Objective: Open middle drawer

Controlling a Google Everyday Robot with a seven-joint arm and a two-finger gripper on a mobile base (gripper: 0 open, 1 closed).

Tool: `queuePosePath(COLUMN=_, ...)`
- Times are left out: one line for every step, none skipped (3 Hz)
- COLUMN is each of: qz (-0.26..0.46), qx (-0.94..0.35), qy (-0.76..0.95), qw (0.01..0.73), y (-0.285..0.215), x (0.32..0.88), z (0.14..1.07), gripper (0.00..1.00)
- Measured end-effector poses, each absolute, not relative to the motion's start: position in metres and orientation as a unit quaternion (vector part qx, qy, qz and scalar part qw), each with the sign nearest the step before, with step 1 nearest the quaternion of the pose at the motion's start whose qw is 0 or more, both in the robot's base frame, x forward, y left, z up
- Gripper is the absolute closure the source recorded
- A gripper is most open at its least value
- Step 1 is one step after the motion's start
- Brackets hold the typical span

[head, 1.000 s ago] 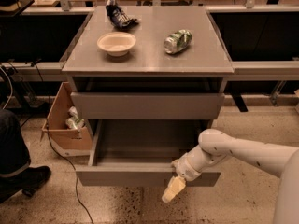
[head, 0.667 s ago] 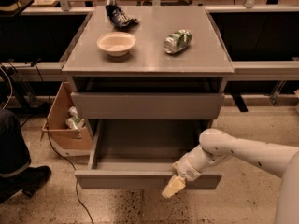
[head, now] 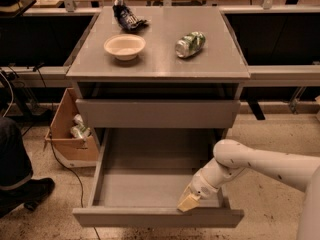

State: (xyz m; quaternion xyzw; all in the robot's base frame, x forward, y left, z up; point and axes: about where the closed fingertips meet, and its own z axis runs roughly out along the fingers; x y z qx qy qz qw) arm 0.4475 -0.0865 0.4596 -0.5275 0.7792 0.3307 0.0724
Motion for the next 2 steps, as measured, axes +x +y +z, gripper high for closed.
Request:
queuePosePath(qz=0.331, qx=-0.532, qy=0.778, qw=0.054, y=-0.091, x=0.436, z=0.467, gripper=0.88)
queuePosePath(qz=0.322, qx=-0.534, qy=0.779, qw=0.065, y=-0.097, x=0.439, z=0.483, gripper=0.65)
